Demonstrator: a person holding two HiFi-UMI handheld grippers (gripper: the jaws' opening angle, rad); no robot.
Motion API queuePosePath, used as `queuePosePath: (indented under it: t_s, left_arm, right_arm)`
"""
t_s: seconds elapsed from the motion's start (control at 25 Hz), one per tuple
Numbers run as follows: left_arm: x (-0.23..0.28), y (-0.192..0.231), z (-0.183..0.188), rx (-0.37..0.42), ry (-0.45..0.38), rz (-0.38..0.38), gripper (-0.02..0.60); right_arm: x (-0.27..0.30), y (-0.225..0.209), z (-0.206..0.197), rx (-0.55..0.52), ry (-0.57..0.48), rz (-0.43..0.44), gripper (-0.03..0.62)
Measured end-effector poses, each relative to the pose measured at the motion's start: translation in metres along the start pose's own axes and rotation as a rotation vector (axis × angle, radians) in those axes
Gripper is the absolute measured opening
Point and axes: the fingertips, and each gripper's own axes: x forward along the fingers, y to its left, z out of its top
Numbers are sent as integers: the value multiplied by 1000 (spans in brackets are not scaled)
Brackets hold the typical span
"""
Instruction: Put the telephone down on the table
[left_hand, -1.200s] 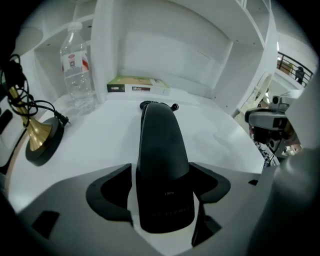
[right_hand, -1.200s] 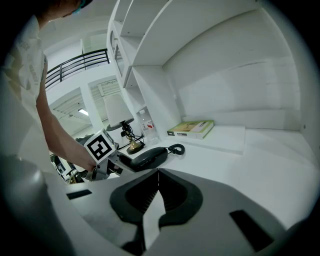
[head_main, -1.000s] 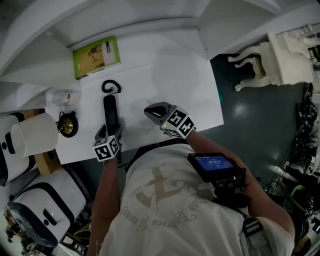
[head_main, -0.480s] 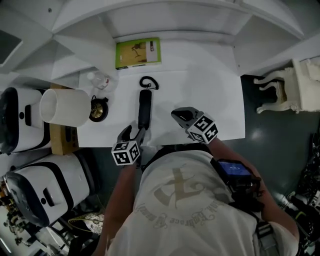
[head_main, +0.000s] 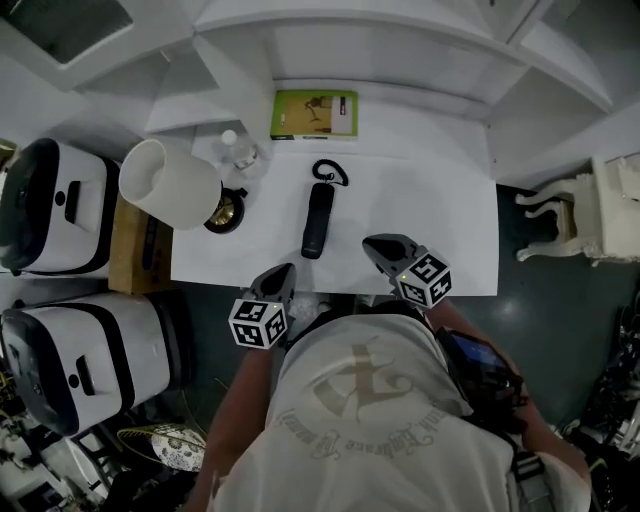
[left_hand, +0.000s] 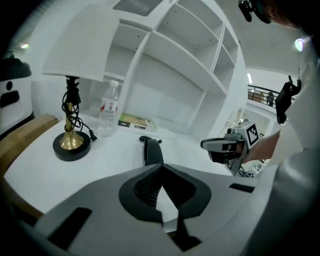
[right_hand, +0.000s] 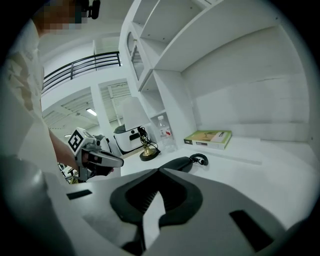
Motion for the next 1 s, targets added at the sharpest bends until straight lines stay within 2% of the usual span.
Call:
queuePosePath:
  t_s: [0.28,0.6,1.0]
  left_arm:
    - [-20,-20,3,81,-43,-100,11]
    - [-26,-37,-1,104,-64,-165,11]
    - [-30,-48,-8,96,-65,-169,11]
  right_arm:
    - [-16,27,7,-42,-65,-39,17]
    - [-34,45,3,-44,-88,-87,17]
    - [-55,57,-8,-35,-90,-123,17]
